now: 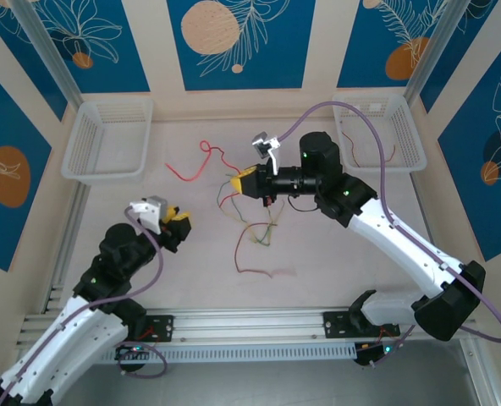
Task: Untangle the cables
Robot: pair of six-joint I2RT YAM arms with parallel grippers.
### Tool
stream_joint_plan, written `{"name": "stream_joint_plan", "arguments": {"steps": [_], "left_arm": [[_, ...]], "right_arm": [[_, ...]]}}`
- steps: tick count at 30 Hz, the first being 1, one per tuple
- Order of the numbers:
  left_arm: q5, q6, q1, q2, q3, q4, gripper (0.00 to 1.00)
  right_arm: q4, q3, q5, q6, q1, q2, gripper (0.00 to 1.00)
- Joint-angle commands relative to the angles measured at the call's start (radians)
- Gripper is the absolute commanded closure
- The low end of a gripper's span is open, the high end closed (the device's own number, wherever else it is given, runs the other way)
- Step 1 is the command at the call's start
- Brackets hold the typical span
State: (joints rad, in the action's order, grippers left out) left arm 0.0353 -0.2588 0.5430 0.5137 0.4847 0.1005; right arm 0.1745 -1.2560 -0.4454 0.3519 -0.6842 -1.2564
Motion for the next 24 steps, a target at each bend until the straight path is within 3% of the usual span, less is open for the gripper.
{"name": "stream_joint_plan", "arguments": {"steps": [1, 7, 13, 17, 24], "left_arm": [[0.093, 0.02, -0.009, 0.063, 0.035, -0.059, 0.57], [0.252, 0.012, -0.003, 0.25, 0.057, -0.134, 0.43], [0.238, 0.037, 0.062, 0.478, 0.099, -0.059, 0.33], [0.161, 0.051, 0.179, 0.578, 0.077, -0.132, 0.28], [0.067, 0.053, 0.284, 0.768, 0.08, -0.191, 0.22]], "right_arm": [[-0.009, 0.028, 0.002, 0.007, 0.002, 0.002, 1.0], [-0.035, 0.094, 0.073, 0.035, 0.026, 0.01, 1.0], [-0.084, 0.222, 0.091, 0.124, 0.173, 0.048, 1.0], [-0.095, 0.293, 0.127, 0.139, 0.228, 0.087, 1.0], [-0.114, 0.364, 0.163, 0.19, 0.3, 0.142, 1.0]]}}
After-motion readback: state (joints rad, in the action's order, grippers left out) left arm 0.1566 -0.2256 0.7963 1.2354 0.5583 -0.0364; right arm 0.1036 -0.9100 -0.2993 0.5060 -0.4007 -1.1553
